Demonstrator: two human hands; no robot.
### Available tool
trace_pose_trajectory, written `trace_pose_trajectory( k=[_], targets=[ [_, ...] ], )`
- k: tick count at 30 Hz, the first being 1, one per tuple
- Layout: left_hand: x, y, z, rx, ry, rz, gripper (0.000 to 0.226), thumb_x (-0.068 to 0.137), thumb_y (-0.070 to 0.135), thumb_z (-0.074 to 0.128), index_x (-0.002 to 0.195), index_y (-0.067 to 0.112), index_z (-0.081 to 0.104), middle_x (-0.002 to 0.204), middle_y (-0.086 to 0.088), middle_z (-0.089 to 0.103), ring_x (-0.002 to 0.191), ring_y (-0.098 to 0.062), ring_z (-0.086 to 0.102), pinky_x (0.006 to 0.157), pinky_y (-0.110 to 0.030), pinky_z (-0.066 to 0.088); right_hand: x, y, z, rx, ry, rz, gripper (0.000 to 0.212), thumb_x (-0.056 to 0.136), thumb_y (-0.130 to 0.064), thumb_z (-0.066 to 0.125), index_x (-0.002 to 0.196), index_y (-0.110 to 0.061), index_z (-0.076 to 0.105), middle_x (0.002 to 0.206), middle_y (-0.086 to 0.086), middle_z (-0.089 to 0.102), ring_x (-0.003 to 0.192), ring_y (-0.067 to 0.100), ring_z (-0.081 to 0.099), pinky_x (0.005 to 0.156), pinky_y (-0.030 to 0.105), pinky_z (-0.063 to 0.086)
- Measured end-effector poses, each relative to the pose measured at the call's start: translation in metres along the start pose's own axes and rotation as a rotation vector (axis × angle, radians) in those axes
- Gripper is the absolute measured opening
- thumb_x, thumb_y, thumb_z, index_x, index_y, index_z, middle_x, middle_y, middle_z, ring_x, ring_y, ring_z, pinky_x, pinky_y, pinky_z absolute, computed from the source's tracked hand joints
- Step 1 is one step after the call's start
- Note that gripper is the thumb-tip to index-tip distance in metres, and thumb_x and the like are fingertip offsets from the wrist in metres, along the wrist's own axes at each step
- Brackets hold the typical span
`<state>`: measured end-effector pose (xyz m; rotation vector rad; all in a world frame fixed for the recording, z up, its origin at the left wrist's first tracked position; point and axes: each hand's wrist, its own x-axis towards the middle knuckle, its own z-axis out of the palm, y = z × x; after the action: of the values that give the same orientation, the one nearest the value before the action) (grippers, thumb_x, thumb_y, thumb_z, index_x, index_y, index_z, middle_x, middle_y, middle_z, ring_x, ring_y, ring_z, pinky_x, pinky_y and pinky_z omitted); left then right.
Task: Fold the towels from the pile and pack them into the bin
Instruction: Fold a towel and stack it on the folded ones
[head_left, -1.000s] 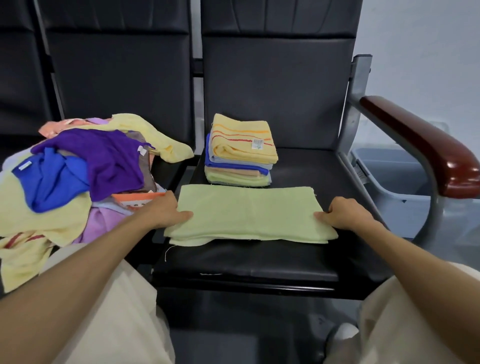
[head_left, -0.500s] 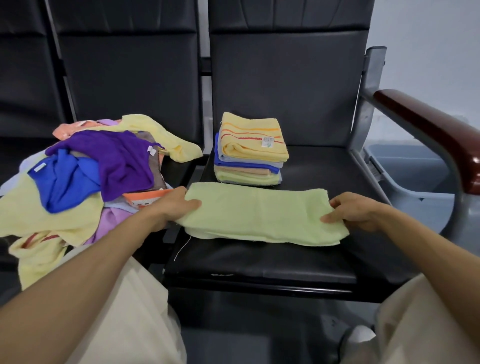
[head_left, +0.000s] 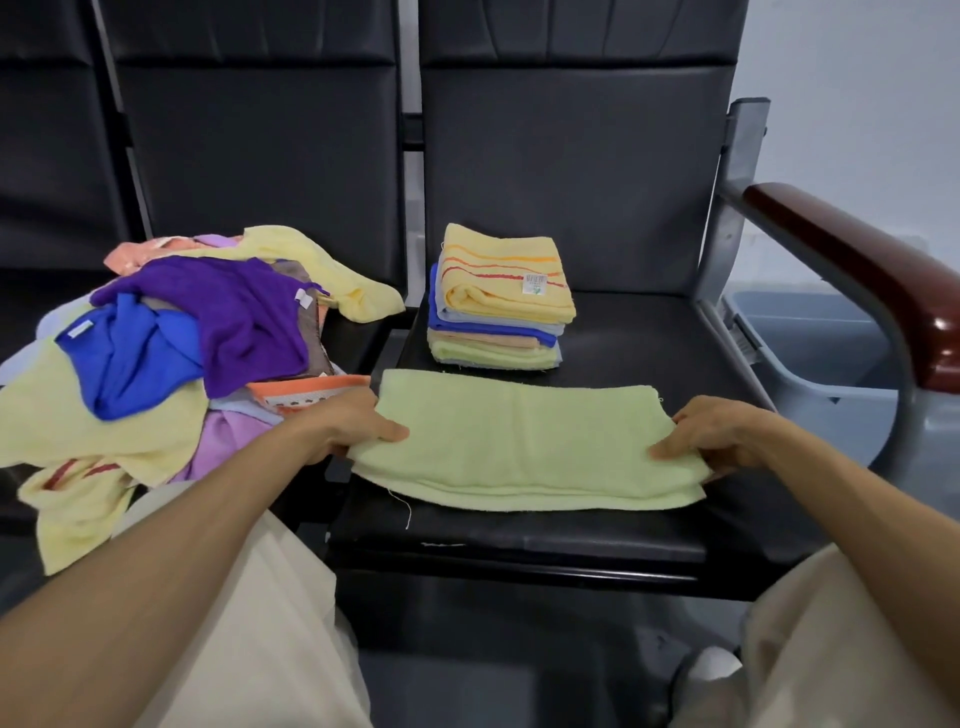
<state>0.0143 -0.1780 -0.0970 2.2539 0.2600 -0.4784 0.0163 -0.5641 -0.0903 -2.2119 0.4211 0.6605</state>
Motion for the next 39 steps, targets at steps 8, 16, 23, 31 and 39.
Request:
trace_pose_trajectory(
  k=[8, 16, 23, 31, 39],
  targets=[
    [-0.007, 0.026, 0.010, -0.517, 0.083, 0.015, 0.034, 0.101, 0.026, 0.051, 0.116, -0.003, 0.059, 0.101, -0.015, 0.068, 0.080, -0.023, 0.064, 0.068, -0.031, 0.051, 0.003, 0.002, 0.008, -0.002, 0.109, -0.040, 0.021, 0.100, -0.017, 0.046, 0.096, 0.000, 0.059, 0.081, 0.012, 0.059, 0.068, 0.026, 0.060, 0.061, 0.035, 0.053],
    [-0.022, 0.124, 0.080, -0.604, -0.062, 0.124, 0.018, 0.103, 0.018, 0.038, 0.114, 0.027, 0.049, 0.108, -0.011, 0.063, 0.091, -0.025, 0.062, 0.073, -0.037, 0.053, -0.008, 0.002, 0.005, 0.208, 0.092, -0.110, 0.021, 0.100, -0.012, 0.046, 0.082, -0.006, 0.055, 0.068, 0.005, 0.049, 0.058, 0.017, 0.049, 0.049, 0.028, 0.042],
    [0.003, 0.167, 0.161, -0.239, -0.114, 0.132, 0.039, 0.095, 0.014, 0.026, 0.128, 0.020, 0.046, 0.073, -0.007, 0.054, 0.057, -0.019, 0.049, 0.047, -0.023, 0.037, 0.004, 0.003, 0.004, 0.210, 0.065, -0.088, 0.029, 0.096, -0.006, 0.033, 0.073, -0.013, 0.050, 0.064, 0.003, 0.049, 0.054, 0.015, 0.048, 0.048, 0.027, 0.042],
    [-0.008, 0.174, 0.183, -0.176, -0.368, 0.186, 0.032, 0.105, 0.027, 0.029, 0.120, 0.001, 0.043, 0.077, -0.012, 0.056, 0.048, -0.019, 0.047, 0.045, -0.025, 0.032, 0.007, 0.002, 0.004, 0.232, 0.053, -0.099, 0.029, 0.100, -0.018, 0.035, 0.085, -0.008, 0.057, 0.071, 0.007, 0.058, 0.064, 0.022, 0.058, 0.060, 0.033, 0.052],
    [-0.008, 0.117, 0.108, -0.218, 0.067, 0.357, 0.027, 0.100, 0.011, 0.040, 0.104, 0.022, 0.065, 0.077, -0.002, 0.063, 0.065, -0.011, 0.055, 0.063, -0.026, 0.043, 0.010, -0.010, 0.020, -0.071, 0.237, -0.140, 0.063, 0.102, -0.048, 0.022, 0.138, -0.001, 0.044, 0.135, 0.014, 0.051, 0.120, 0.030, 0.051, 0.094, 0.037, 0.044]
  ],
)
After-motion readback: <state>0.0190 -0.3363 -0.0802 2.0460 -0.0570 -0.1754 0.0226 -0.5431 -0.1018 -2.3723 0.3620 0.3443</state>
